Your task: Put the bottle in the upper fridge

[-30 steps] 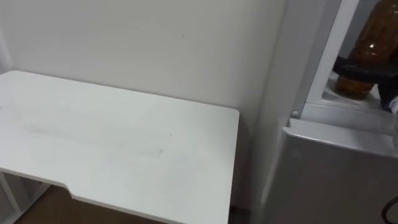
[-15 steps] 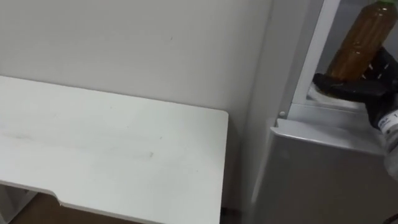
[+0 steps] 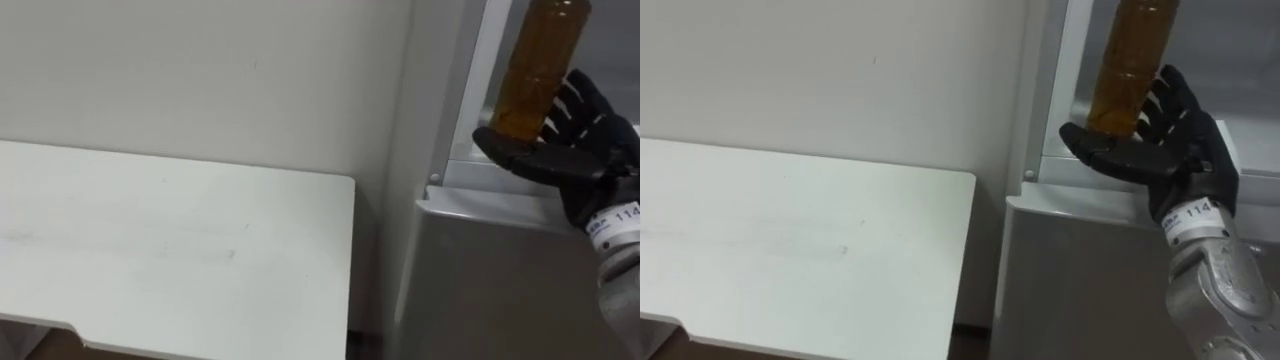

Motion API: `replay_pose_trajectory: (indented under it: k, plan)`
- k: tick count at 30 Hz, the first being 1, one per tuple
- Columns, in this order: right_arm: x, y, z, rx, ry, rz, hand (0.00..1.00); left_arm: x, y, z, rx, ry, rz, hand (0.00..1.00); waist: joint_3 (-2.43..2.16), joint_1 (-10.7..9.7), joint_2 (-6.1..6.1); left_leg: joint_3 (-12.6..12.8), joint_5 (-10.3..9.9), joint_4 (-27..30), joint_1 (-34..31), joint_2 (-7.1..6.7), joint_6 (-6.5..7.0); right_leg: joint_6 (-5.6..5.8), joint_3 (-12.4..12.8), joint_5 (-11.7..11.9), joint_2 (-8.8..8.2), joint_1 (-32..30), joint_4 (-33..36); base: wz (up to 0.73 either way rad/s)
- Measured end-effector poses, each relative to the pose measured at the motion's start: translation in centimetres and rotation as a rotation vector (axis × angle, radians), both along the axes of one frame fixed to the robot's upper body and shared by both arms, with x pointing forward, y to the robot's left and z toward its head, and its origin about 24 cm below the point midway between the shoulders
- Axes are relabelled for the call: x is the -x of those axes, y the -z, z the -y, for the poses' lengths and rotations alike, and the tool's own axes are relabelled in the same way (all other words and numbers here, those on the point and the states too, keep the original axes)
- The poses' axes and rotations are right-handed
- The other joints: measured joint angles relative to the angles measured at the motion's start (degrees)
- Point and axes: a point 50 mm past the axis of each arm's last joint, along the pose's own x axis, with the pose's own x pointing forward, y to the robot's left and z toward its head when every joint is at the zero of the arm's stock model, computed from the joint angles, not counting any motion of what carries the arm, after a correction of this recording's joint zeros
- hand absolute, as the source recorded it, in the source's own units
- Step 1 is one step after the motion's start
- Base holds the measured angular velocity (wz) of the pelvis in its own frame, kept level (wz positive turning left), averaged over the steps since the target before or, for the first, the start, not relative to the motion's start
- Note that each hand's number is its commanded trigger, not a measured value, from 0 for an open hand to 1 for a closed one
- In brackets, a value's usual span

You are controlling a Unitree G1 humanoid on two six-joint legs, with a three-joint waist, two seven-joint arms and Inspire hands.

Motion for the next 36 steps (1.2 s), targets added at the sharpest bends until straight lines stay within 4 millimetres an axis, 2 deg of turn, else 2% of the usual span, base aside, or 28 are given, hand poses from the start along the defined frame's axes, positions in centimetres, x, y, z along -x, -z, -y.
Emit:
replay_pose_trajectory:
  k: [1, 10, 16, 26, 36]
  plan:
    - [0.1, 0.2, 0.1, -0.002, 0.002, -0.002, 0.00, 0.0, 0.0, 0.0, 0.001, 0.000, -0.001, 0.00, -0.12, 0.02, 0.05, 0.01, -0.18, 0.06, 0.04, 0.01, -0.02, 0.02, 0.01, -0.02, 0.04, 0.15, -0.01, 0.00]
    - [1.0, 1.5, 0.8, -0.053, 0.005, 0.012, 0.00, 0.2, 0.1, 0.3, 0.007, 0.003, -0.004, 0.00, -0.15, -0.26, 0.27, 0.09, -0.28, 0.29, 0.49, -0.09, -0.02, 0.03, 0.22, -0.02, 0.08, 0.72, -0.02, 0.00]
    - [1.3, 1.8, 0.9, -0.080, 0.020, 0.015, 0.00, 0.3, 0.1, 0.5, 0.015, 0.000, -0.005, 0.00, -0.27, -0.39, 0.44, 0.70, -0.36, 0.62, 0.92, -0.14, -0.05, 0.11, 1.48, -0.12, 0.29, 0.57, -0.13, -0.07]
    - [2.9, 2.3, 0.7, -0.028, 0.016, 0.024, 0.00, 0.2, 0.2, 0.8, 0.022, -0.002, 0.015, 0.00, -0.54, -1.11, 1.00, 0.78, -0.50, 0.56, 1.12, 0.01, -0.18, 0.10, 1.77, -0.12, 0.44, 0.59, -0.15, 0.00]
    - [4.1, 2.9, 0.2, 0.002, 0.013, 0.018, 0.00, 0.3, 0.4, 1.2, 0.037, -0.017, 0.025, 0.00, -0.47, -1.41, 0.75, 1.98, -0.53, 0.27, 1.21, 0.10, -0.14, 0.10, 2.98, -0.13, 0.52, 0.10, -0.12, -0.06]
